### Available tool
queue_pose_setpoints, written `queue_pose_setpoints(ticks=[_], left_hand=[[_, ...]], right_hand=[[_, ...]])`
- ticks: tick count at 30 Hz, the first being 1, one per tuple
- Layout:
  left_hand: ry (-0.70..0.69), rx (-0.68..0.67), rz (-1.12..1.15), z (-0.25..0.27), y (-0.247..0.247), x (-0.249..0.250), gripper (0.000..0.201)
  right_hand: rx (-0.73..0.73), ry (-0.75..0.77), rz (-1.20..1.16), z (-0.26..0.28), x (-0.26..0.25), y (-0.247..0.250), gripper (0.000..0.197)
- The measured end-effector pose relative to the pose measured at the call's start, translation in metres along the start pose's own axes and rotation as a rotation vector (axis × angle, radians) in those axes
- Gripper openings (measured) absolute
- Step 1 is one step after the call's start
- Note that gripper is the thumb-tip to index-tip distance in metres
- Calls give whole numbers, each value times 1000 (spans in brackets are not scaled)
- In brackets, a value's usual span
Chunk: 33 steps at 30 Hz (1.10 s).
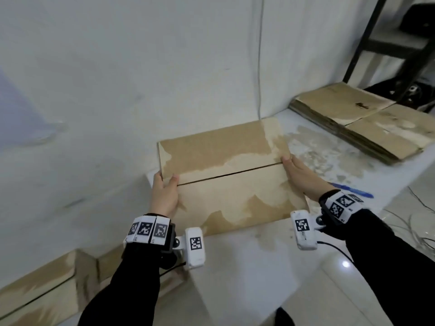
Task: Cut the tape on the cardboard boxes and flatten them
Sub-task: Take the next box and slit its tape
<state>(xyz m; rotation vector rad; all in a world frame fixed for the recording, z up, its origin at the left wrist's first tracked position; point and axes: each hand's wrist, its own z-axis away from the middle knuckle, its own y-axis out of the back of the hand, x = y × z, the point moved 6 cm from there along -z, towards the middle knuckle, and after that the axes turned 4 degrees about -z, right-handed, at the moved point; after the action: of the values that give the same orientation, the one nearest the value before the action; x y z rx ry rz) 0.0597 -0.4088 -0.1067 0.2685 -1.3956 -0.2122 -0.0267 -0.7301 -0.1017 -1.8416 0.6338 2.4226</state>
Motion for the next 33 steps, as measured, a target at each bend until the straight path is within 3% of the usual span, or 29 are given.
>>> queue_pose_setpoints(ticks=[4, 8, 13, 18, 20, 23, 26, 29, 33], left_hand=[[92, -35, -59, -8, -81, 9, 44], [155, -38, -147, -16, -130, 11, 44], [177, -37, -276, -40, -143, 12, 40], [246, -140, -398, -57, -146, 22, 55], [216, -174, -450, -54, -149, 34, 61], [17, -124, -526, -25, -152, 68, 60], [-61, -141, -461, 24, -170, 87, 52], [-111, -252, -489, 69, -211, 86, 54], [-153, -251, -722, 88, -277, 78, 66]], right_hand=[[-66, -68, -6, -39, 30, 63, 53], [-46, -93, 16, -70, 54, 95, 39], [-56, -103, 34, -93, 65, 96, 42], [3, -183, 36, -95, 79, 98, 44], [68, -197, -66, -89, 81, 96, 40], [194, -235, -331, -75, 88, 78, 42], [184, -354, -596, -53, 108, 45, 48], [145, -404, -575, -42, 114, 49, 53], [181, -263, -486, -90, 114, 104, 64]])
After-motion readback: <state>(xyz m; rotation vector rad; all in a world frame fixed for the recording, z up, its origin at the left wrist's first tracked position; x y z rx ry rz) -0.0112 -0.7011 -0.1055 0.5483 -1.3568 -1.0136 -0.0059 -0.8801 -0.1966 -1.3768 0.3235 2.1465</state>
